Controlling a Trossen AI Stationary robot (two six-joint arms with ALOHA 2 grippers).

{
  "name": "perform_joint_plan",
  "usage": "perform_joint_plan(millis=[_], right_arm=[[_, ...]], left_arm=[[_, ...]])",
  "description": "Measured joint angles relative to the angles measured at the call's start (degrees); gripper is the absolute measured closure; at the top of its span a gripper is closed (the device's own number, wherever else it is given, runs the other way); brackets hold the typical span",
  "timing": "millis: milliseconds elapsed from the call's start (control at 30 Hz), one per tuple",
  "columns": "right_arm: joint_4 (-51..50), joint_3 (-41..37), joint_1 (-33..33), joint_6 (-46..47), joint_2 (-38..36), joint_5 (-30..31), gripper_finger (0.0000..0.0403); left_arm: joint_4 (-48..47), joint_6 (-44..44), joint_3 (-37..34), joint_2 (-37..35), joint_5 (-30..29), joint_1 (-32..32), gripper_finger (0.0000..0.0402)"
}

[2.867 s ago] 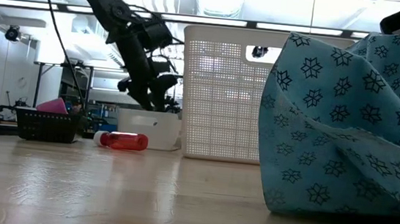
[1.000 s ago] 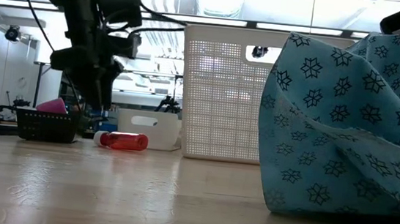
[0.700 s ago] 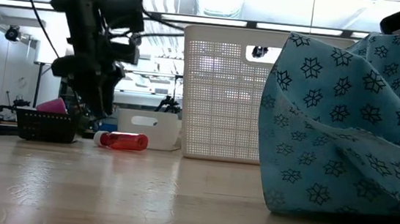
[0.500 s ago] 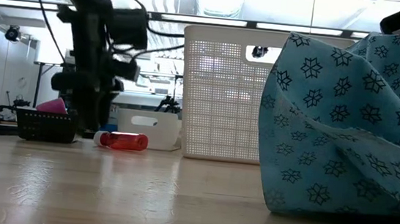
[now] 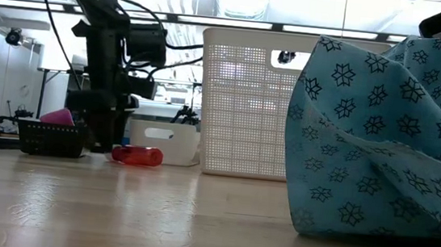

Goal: Pick & Place Medicine items
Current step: Put the right red pill bottle into the white bin

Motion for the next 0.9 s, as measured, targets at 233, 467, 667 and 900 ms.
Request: perform_joint_plan(millis=[233, 467, 667, 900], right_arm=[[0.0, 0.0, 0.0, 0.0, 0.0, 0.0, 0.0179], [0.0, 0.0, 0.0, 0.0, 0.0, 0.0, 0.0179], [-1.0, 0.0, 0.0, 0.0, 0.0, 0.0, 0.0179], [-1.4, 0.0, 0.0, 0.0, 0.0, 0.0, 0.0179]], left_arm=[[0.5, 1.8, 0.0, 0.1, 2.7, 0.0, 0.0148], [1.9, 1.9, 0.0, 2.2, 3.5, 0.0, 0.0148], [1.8, 1.6, 0.3, 6.1, 4.4, 0.0, 0.0148], [1.9, 1.3, 0.1, 4.9, 4.6, 0.0, 0.0149]])
